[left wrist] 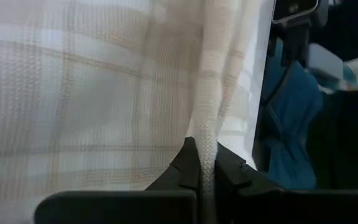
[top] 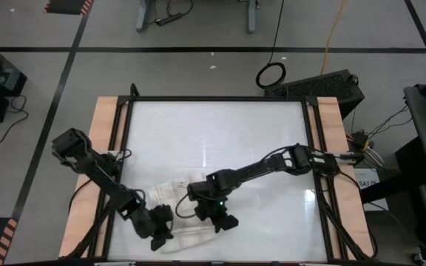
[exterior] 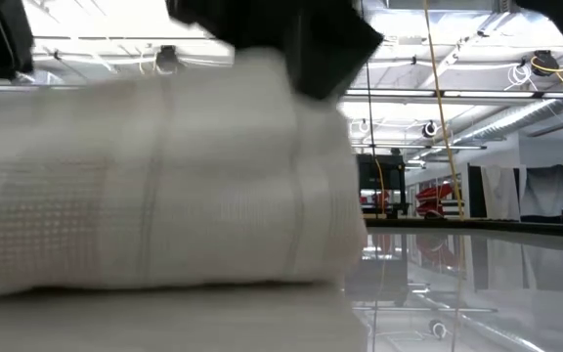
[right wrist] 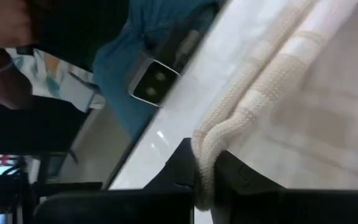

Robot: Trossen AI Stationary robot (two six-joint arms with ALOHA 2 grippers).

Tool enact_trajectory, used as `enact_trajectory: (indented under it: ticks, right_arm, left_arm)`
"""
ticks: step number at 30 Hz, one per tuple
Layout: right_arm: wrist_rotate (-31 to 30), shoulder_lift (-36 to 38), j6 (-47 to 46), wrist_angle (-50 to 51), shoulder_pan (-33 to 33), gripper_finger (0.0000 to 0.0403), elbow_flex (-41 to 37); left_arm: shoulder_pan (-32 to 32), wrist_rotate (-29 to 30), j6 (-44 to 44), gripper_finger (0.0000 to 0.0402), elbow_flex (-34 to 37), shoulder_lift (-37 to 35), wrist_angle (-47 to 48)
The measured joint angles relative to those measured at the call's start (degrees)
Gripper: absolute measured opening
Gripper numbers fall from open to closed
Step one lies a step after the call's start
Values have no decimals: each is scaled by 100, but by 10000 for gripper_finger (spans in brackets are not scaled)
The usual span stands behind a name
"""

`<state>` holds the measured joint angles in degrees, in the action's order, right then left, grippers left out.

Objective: Roll towel
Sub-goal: Roll the white towel

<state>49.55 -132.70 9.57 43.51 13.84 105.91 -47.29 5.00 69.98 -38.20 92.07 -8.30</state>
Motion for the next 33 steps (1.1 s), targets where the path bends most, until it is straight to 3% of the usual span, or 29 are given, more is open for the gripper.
enact_trajectory:
  ticks: [5, 9, 17, 21, 26, 33]
  right_arm:
    - [39, -230, -135, 32, -181, 9, -4]
    - [-606, -230, -396, -43, -229, 22, -4]
    - [-1568, -210, -632, -136, -207, 115, -4]
    - [-2250, -34, -720, -24, -197, 171, 4]
    - [-3622, 386, -591, 293, -54, 227, 7]
    - [-4887, 727, -431, 494, 401, 272, 17]
  left_arm:
    - [217, -407, -234, 13, 86, 2, -50]
    - [126, -475, -110, 13, 88, 2, -32]
    - [30, -141, 56, 29, 86, 0, 320]
    - [31, -131, 19, 45, 86, 0, 335]
    - [31, -110, 17, 64, 86, 0, 365]
    - [33, -95, 13, 85, 75, -7, 624]
